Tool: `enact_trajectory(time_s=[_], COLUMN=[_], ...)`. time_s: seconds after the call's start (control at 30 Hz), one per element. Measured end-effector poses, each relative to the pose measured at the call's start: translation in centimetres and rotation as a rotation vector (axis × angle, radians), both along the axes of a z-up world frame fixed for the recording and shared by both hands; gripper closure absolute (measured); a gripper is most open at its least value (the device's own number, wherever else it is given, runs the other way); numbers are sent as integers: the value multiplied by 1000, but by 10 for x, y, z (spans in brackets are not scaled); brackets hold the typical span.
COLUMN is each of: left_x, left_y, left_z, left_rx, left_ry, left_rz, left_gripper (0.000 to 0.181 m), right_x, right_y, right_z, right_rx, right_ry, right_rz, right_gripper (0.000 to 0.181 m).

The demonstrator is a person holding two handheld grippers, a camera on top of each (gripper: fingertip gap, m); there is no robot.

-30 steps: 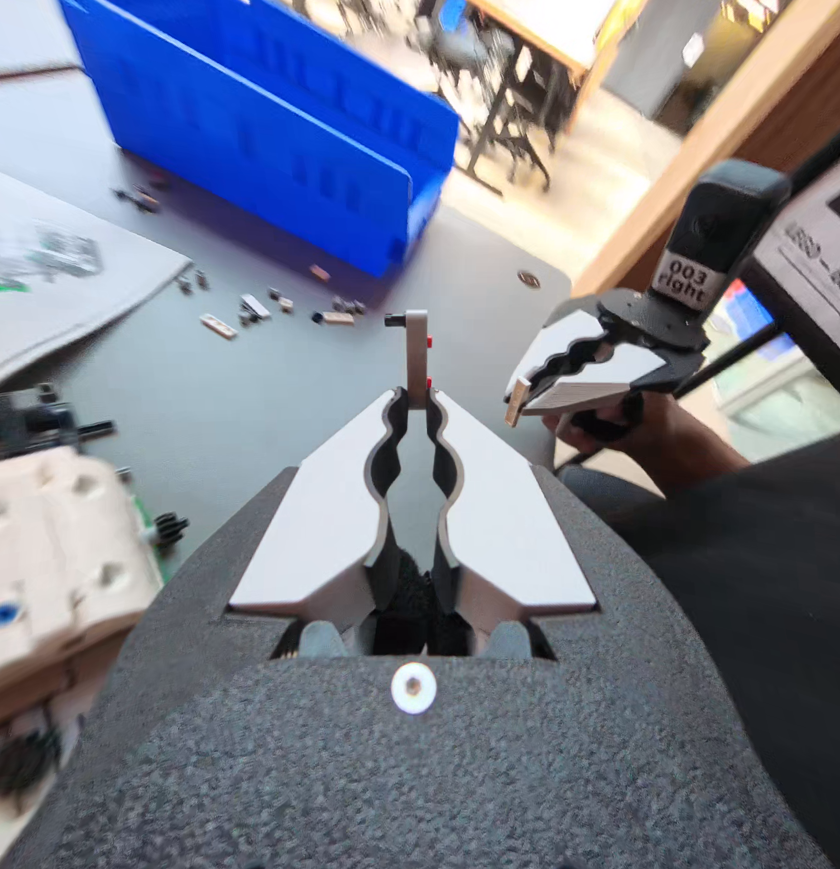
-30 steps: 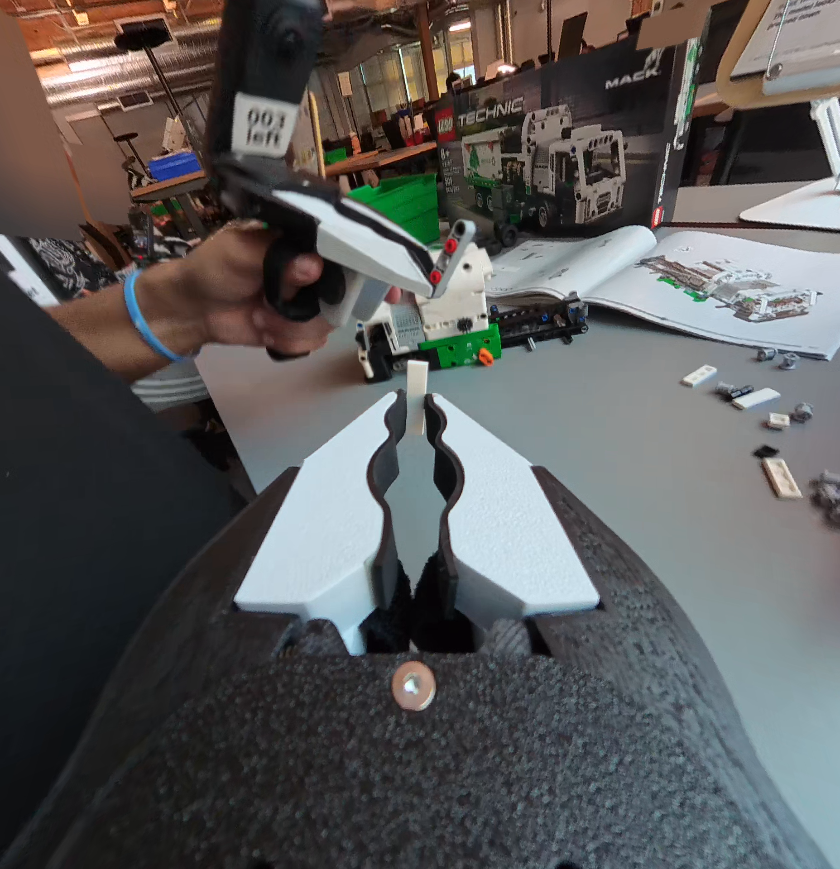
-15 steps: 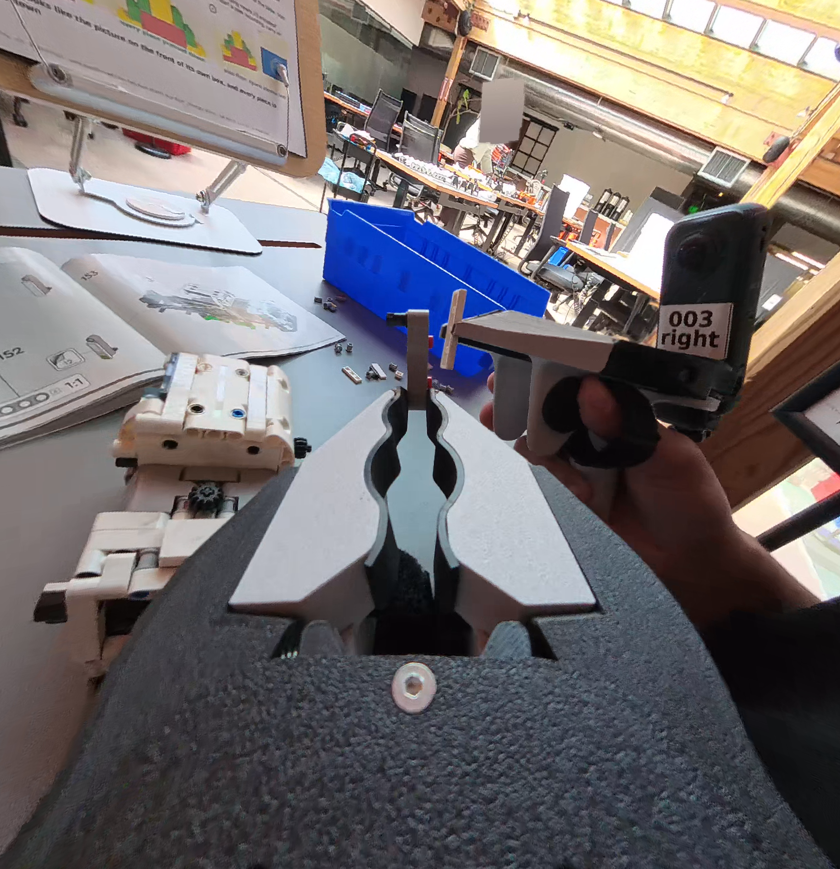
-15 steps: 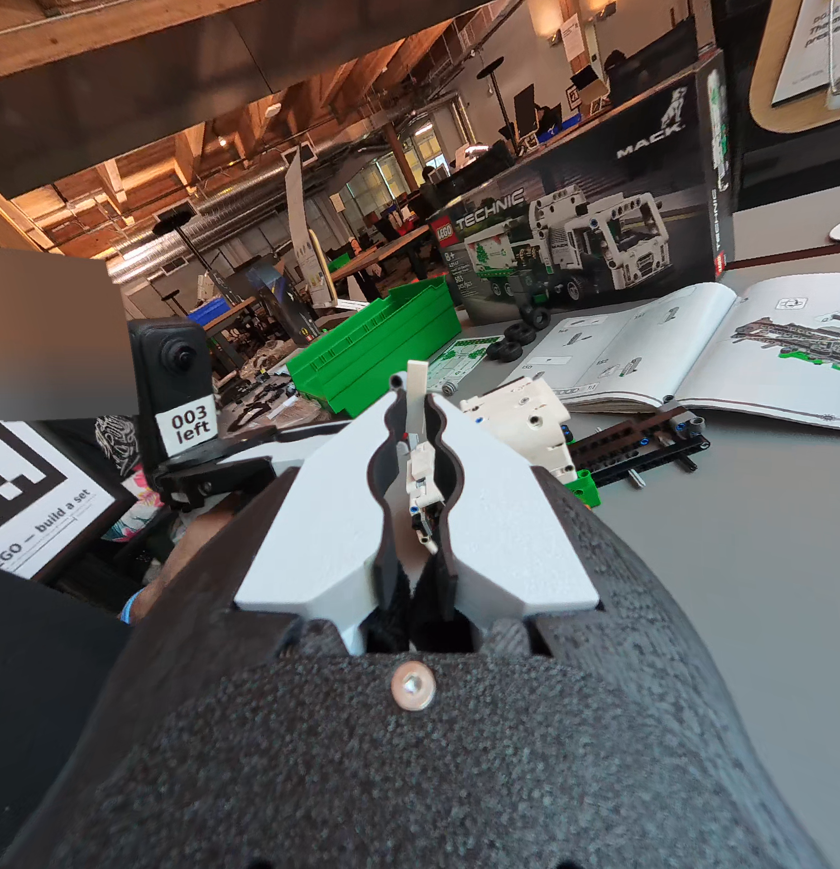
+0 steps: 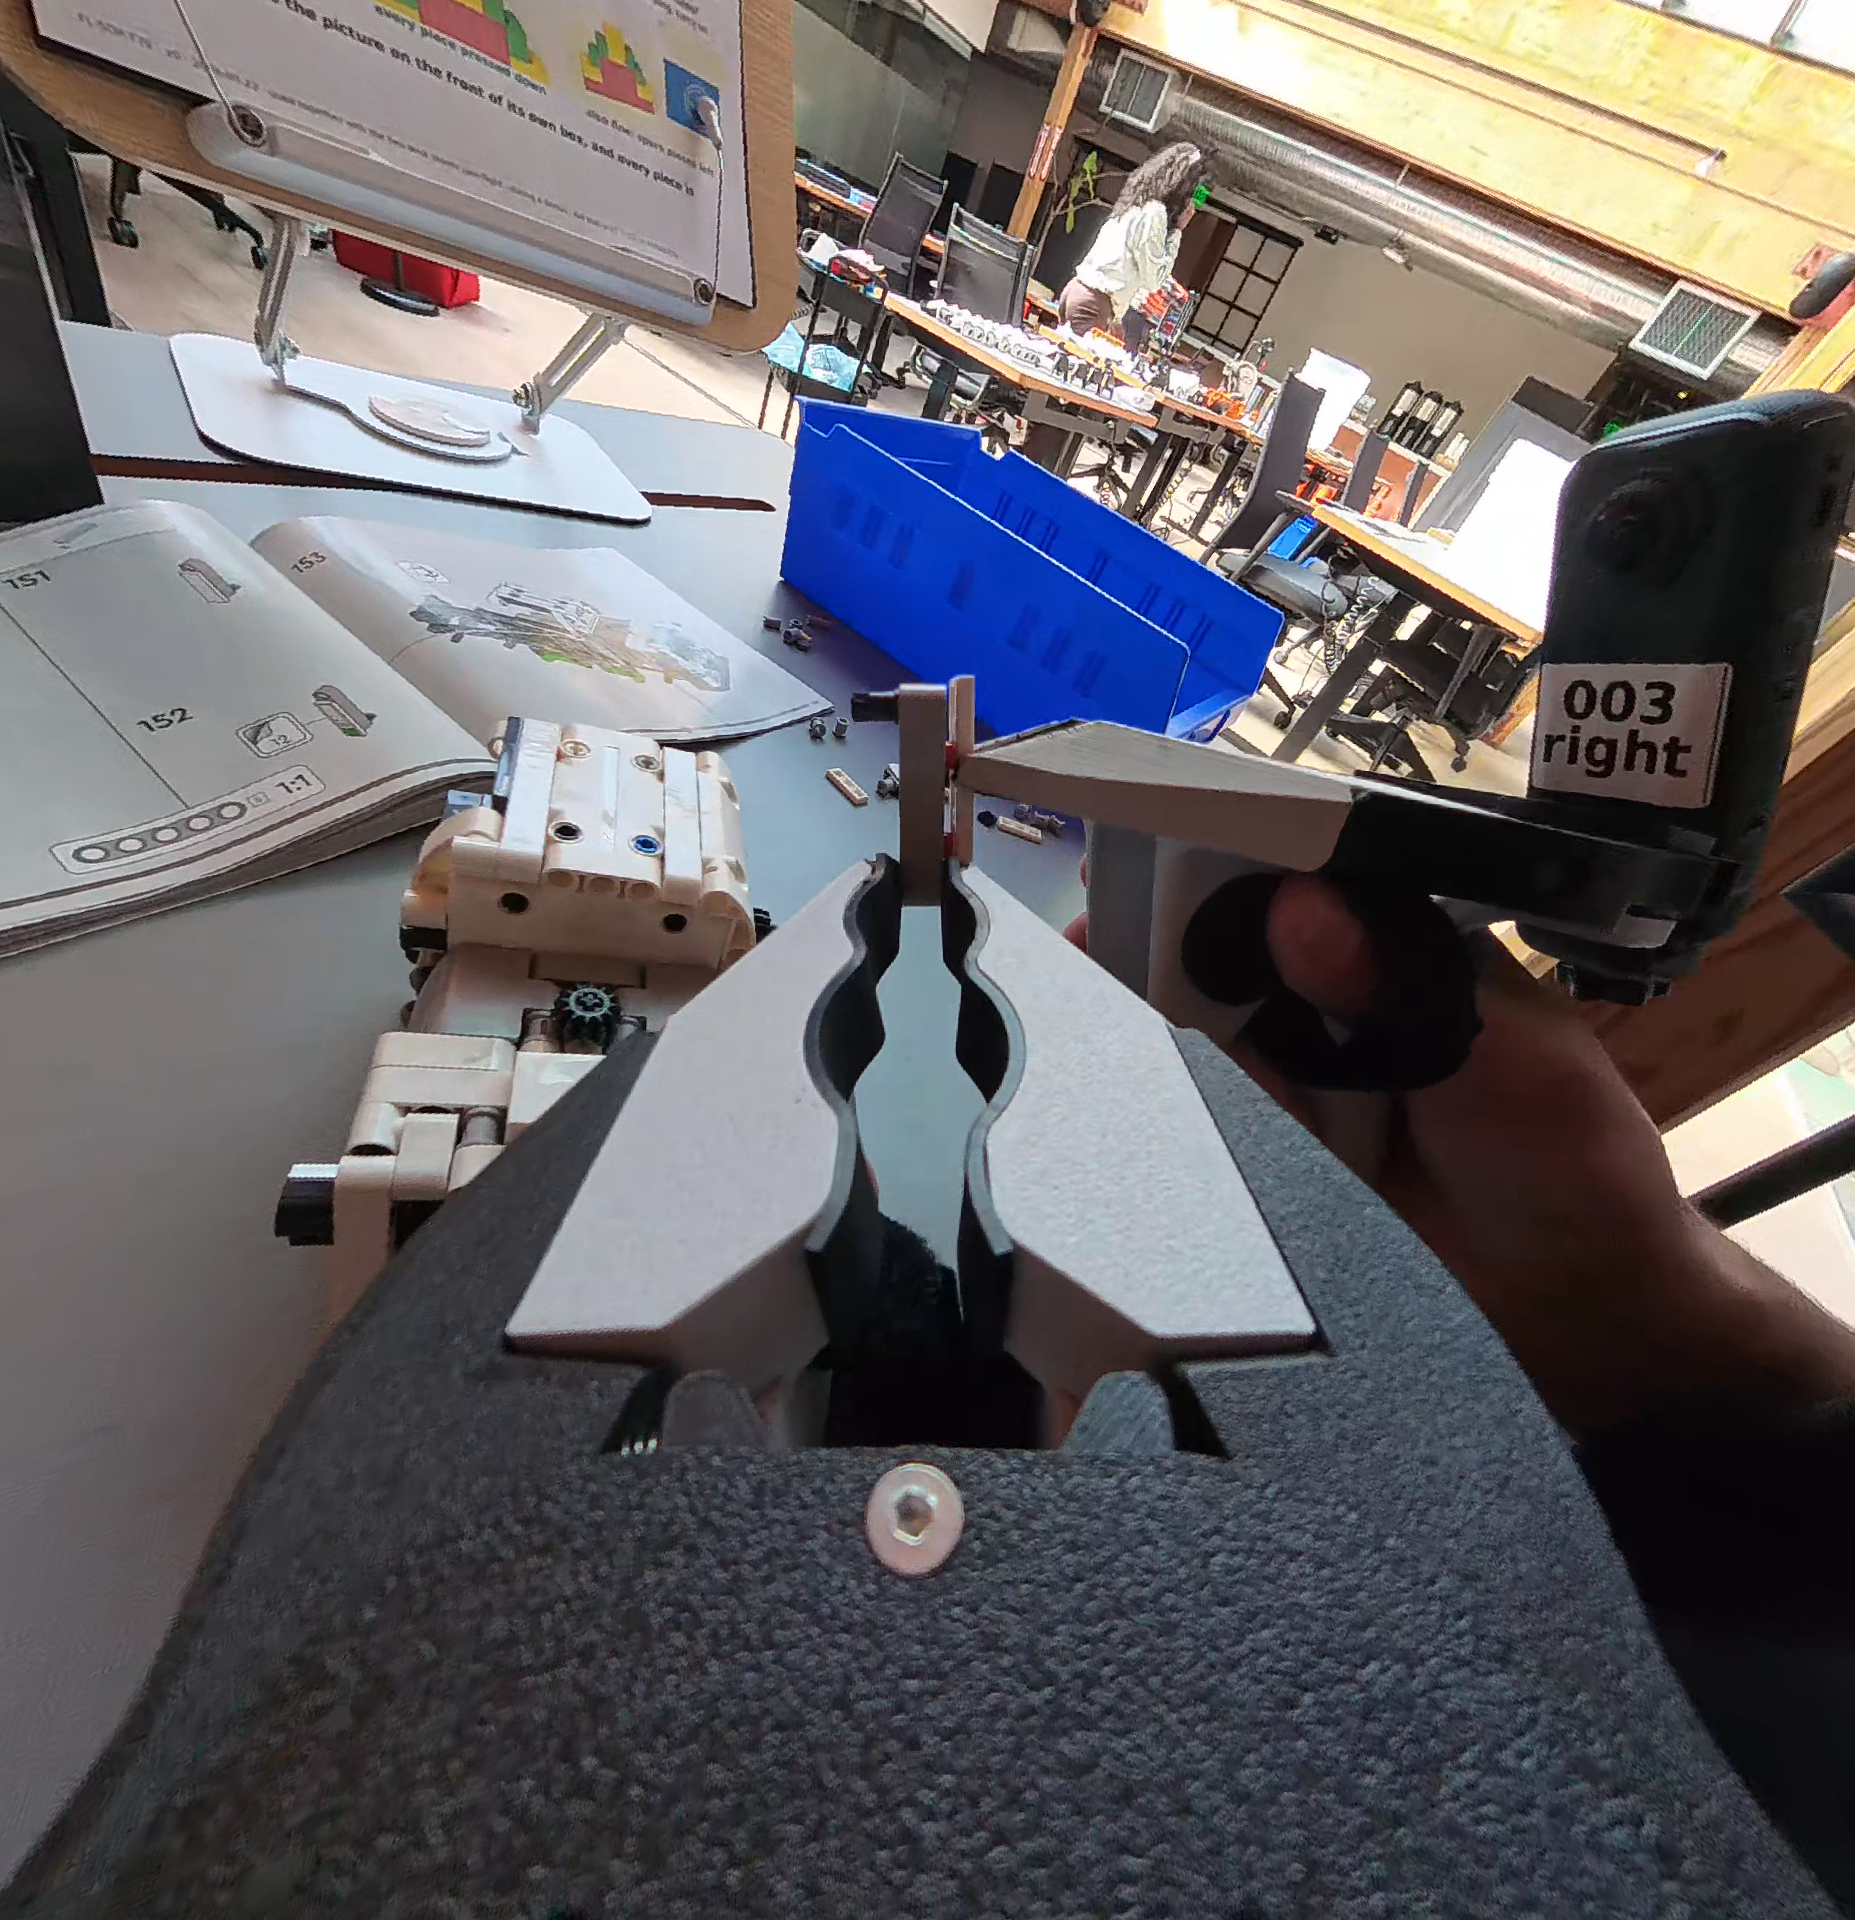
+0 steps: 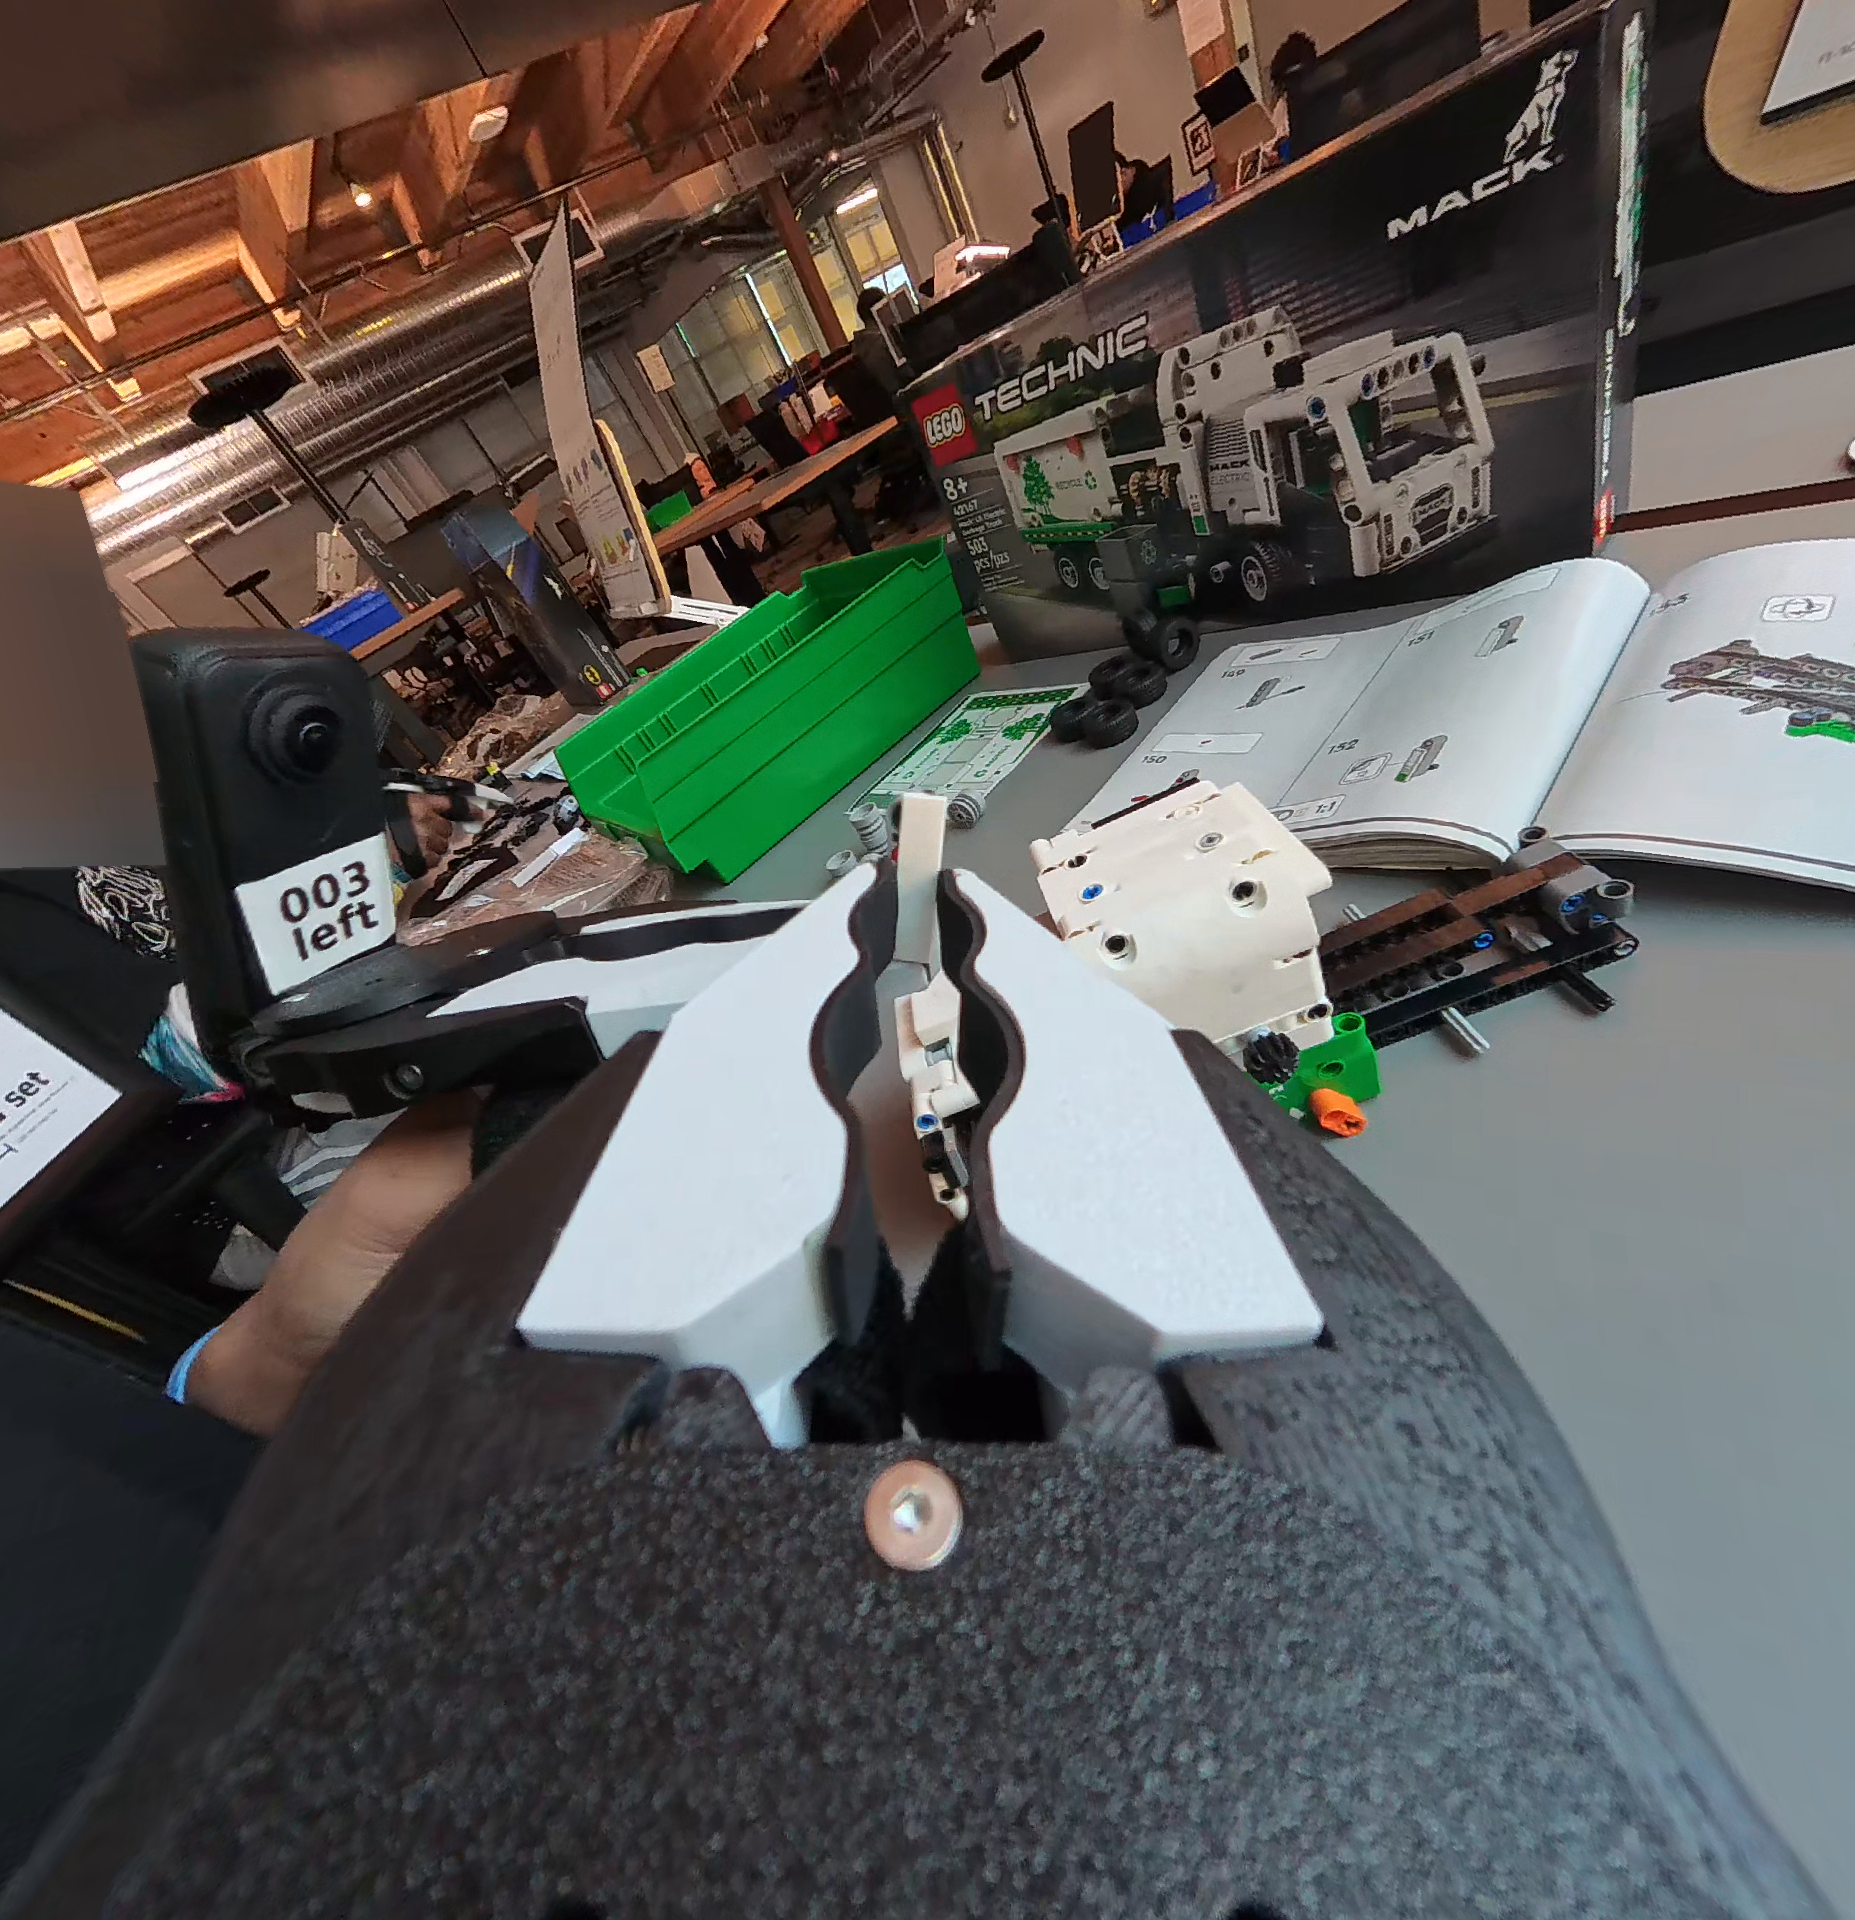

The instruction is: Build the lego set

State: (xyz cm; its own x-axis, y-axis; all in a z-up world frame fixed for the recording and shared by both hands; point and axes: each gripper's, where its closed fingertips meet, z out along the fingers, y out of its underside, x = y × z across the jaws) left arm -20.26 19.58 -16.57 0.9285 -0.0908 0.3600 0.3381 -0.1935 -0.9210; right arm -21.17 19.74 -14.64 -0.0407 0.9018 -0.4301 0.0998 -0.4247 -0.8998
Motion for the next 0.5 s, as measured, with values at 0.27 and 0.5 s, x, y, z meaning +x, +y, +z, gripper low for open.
enact_trajectory(time_s=[0.27,0.5], left_x=[1,1], left_y=[-4,-10], left_z=[0,-1], left_rx=[-39,-88], left_ry=[-26,20], left_rz=[-21,-39], left_gripper=[175,175], right_x=[-1,-3], right_y=[-5,-12], right_z=[1,0], right_rx=[23,12], right_ry=[61,30], right_rz=[19,73], right_gripper=[174,174])
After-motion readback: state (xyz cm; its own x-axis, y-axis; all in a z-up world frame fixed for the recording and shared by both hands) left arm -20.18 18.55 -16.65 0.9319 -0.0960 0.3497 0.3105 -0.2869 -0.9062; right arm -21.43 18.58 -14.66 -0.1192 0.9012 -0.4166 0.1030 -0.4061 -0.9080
